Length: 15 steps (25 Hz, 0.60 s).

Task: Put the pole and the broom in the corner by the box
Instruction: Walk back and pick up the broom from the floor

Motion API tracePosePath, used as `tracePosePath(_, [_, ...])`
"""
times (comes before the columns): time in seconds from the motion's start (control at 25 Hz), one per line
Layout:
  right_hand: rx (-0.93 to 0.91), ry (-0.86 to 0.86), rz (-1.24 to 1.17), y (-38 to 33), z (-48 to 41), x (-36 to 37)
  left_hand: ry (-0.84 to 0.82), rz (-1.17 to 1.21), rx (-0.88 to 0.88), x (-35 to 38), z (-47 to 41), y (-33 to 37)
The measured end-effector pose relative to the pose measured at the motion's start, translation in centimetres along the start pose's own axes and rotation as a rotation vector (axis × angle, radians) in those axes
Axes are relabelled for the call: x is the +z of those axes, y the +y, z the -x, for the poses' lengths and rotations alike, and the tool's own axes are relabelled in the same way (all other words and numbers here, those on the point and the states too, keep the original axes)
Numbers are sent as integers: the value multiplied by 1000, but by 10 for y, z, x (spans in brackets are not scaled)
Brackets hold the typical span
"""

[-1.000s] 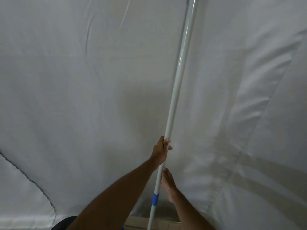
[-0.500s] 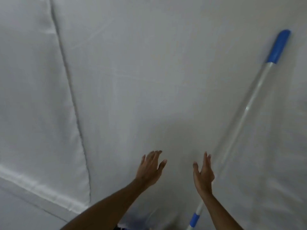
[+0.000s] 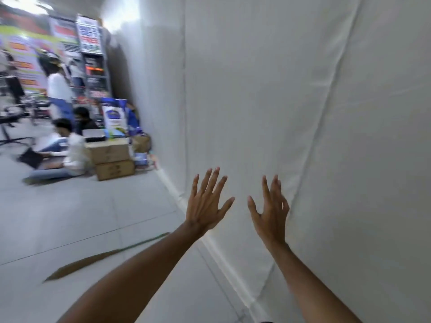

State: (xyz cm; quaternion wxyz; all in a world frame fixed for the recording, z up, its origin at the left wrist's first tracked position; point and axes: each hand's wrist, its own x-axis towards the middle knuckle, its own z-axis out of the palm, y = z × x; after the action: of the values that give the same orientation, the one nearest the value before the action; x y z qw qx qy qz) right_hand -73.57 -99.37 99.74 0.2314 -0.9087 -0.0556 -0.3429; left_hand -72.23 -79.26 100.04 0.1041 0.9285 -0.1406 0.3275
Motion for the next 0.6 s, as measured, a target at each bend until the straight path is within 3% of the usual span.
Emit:
tracePosePath(0.24, [-265, -167, -163, -161, -58, 176, -48, -176, -313, -25, 24, -224])
tracePosePath(0.6, [-430, -338, -323, -307, -165, 446, -199, -347, -504, 32, -7, -496])
